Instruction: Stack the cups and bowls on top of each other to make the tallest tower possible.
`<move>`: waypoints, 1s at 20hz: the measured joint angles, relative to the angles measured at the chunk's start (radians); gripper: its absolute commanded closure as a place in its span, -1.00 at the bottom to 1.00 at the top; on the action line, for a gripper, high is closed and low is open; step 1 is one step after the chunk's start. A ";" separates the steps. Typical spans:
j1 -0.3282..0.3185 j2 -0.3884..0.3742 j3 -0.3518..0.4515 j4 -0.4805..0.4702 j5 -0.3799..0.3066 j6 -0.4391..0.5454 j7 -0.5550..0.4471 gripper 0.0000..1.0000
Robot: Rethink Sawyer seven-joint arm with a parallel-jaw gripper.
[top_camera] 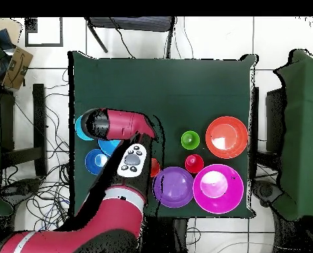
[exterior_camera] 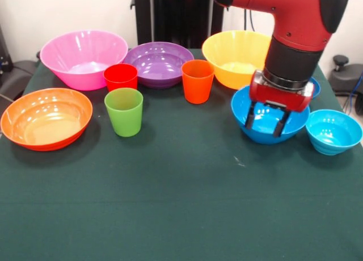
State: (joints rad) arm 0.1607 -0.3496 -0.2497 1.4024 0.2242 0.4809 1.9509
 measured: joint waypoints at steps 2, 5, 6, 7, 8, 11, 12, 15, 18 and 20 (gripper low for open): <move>0.000 0.004 -0.014 0.000 0.000 0.000 0.013 -1.00; -0.001 0.006 -0.019 0.000 0.000 0.000 0.017 -1.00; -0.001 0.006 -0.019 0.000 0.000 0.000 0.017 -1.00; -0.001 0.006 -0.019 0.000 0.001 0.000 0.017 -1.00; -0.001 0.006 -0.019 0.000 0.002 0.000 0.017 -1.00; -0.001 0.006 -0.019 0.003 0.011 0.000 0.017 -1.00; -0.001 0.005 -0.019 0.005 0.013 0.000 0.017 -1.00; -0.002 0.002 -0.019 0.011 0.017 0.000 0.017 -1.00; -0.002 -0.003 -0.018 0.017 0.017 0.000 0.017 -1.00; -0.002 -0.006 -0.018 0.019 0.017 0.001 0.017 -1.00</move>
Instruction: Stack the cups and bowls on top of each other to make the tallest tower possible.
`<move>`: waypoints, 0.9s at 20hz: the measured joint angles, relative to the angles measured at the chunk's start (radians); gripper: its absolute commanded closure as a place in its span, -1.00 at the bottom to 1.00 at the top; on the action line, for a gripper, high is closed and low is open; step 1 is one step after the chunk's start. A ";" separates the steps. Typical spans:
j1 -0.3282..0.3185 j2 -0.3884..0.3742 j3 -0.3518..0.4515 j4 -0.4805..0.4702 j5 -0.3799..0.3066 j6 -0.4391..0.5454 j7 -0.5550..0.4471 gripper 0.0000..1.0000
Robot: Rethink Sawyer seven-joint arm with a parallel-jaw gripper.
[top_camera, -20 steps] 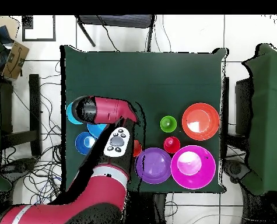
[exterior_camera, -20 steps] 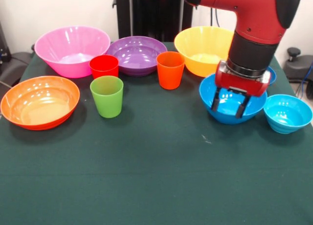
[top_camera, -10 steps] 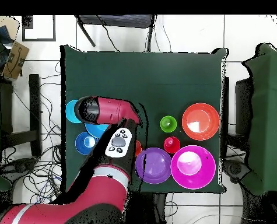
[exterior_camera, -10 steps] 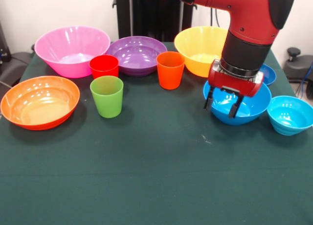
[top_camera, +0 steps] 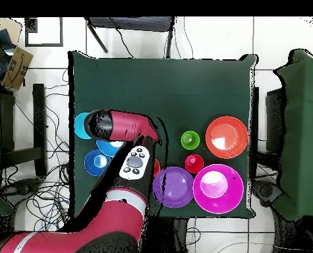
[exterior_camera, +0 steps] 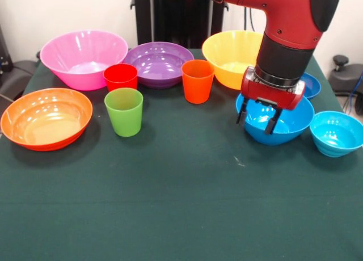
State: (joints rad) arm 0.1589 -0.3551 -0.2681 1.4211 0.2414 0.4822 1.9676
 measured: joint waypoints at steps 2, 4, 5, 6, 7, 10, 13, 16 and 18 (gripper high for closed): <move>-0.001 -0.007 0.000 0.001 0.000 0.014 0.000 -1.00; -0.003 -0.016 0.000 0.001 0.000 0.034 0.000 -1.00; -0.004 -0.024 0.001 0.001 0.000 0.050 0.000 -1.00; -0.007 -0.033 0.002 0.001 -0.001 0.066 0.000 -1.00; -0.010 -0.043 0.004 0.002 -0.003 0.083 0.000 -1.00; -0.025 -0.078 0.016 0.010 -0.018 0.107 0.000 -1.00; -0.035 -0.097 0.026 0.013 -0.038 0.107 0.000 -1.00; -0.044 -0.109 0.038 0.015 -0.076 0.107 0.000 -1.00; -0.052 -0.109 0.052 0.020 -0.105 0.107 0.000 -1.00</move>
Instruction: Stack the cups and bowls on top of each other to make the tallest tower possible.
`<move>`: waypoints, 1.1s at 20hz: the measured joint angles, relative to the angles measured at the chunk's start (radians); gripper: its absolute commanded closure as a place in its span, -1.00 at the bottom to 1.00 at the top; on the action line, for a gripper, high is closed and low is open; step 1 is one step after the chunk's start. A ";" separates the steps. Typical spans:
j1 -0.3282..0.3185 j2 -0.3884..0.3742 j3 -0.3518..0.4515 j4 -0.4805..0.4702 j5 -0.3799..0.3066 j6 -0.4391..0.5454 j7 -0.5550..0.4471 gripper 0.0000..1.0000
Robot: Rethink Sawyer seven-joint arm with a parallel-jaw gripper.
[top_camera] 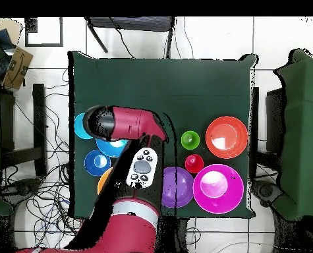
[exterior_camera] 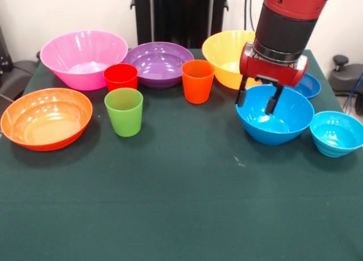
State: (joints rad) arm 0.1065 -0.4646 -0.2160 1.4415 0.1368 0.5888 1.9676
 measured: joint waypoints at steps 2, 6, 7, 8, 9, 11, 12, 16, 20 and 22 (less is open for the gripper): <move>-0.007 0.001 0.011 0.007 -0.021 0.000 0.000 -1.00; -0.021 0.009 0.041 0.026 -0.072 0.000 0.000 -1.00; -0.024 0.012 0.047 0.028 -0.081 0.000 0.000 -1.00; -0.026 0.014 0.050 0.029 -0.086 0.000 0.000 -1.00; -0.033 0.020 0.063 0.035 -0.104 0.000 0.000 -1.00; -0.044 0.024 0.082 0.045 -0.125 0.000 0.000 -1.00; -0.048 0.025 0.090 0.049 -0.132 0.000 0.000 -1.00; -0.075 0.027 0.132 0.072 -0.167 0.000 0.000 -1.00; -0.108 0.026 0.166 0.093 -0.216 0.000 0.000 -1.00; -0.125 0.026 0.184 0.103 -0.242 -0.001 0.000 -1.00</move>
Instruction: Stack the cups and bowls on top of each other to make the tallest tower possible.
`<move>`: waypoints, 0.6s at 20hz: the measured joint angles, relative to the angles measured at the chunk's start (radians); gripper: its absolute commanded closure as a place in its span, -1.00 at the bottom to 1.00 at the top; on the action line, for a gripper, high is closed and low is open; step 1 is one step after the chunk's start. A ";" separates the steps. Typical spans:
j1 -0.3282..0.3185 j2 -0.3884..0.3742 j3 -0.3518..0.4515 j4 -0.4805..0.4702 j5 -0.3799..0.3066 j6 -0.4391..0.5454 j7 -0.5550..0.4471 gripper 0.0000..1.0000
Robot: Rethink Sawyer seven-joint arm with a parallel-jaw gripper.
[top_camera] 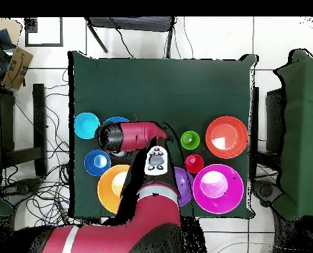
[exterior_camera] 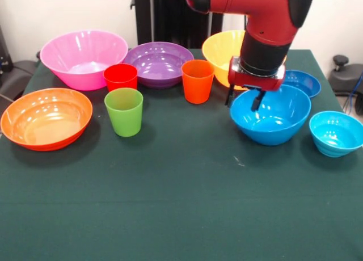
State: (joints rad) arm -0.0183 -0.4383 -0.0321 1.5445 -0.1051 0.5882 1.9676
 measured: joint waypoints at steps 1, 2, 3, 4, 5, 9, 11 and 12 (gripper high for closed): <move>-0.007 0.000 0.007 0.004 -0.010 0.000 0.000 -1.00; -0.022 0.001 0.024 0.015 -0.033 -0.001 0.000 -1.00; -0.030 0.002 0.034 0.020 -0.046 -0.003 0.000 -1.00; -0.031 0.003 0.036 0.021 -0.049 -0.003 0.000 -1.00; -0.038 0.005 0.045 0.025 -0.061 -0.008 0.000 -1.00; -0.062 0.015 0.079 0.041 -0.106 -0.030 0.000 -1.00; -0.074 0.016 0.098 0.049 -0.125 -0.034 0.000 -1.00; -0.078 0.016 0.105 0.051 -0.130 -0.035 0.000 -1.00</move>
State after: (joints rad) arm -0.0959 -0.4227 0.0731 1.5951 -0.2352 0.5529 1.9676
